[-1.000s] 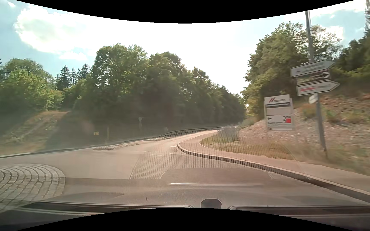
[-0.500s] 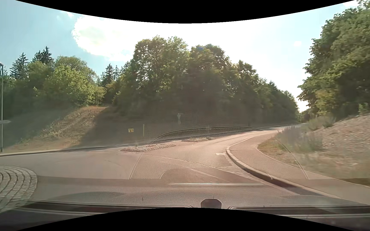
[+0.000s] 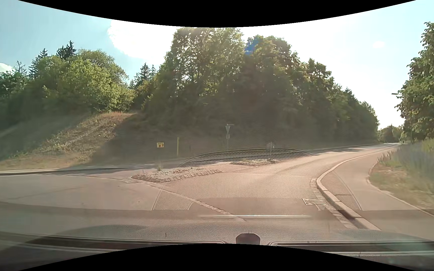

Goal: Follow the waypoints while adhering to traffic rules and regulations

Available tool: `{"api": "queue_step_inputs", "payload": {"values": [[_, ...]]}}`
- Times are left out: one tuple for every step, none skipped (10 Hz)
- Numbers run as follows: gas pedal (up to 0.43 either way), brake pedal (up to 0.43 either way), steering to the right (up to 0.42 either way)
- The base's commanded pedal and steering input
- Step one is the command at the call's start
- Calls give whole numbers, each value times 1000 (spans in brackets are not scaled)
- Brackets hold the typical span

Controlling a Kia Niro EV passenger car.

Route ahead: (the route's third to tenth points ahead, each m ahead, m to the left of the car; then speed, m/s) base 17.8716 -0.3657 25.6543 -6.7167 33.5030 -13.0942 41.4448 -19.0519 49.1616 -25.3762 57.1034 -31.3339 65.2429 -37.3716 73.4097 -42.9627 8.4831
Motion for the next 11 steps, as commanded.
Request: {"api": "queue_step_inputs", "payload": {"values": [[110,6,86],[110,6,112],[110,6,143],[110,6,164],[110,6,176],[118,6,181],[118,6,186],[118,6,191],[138,6,197],[197,6,200],[197,6,200]]}}
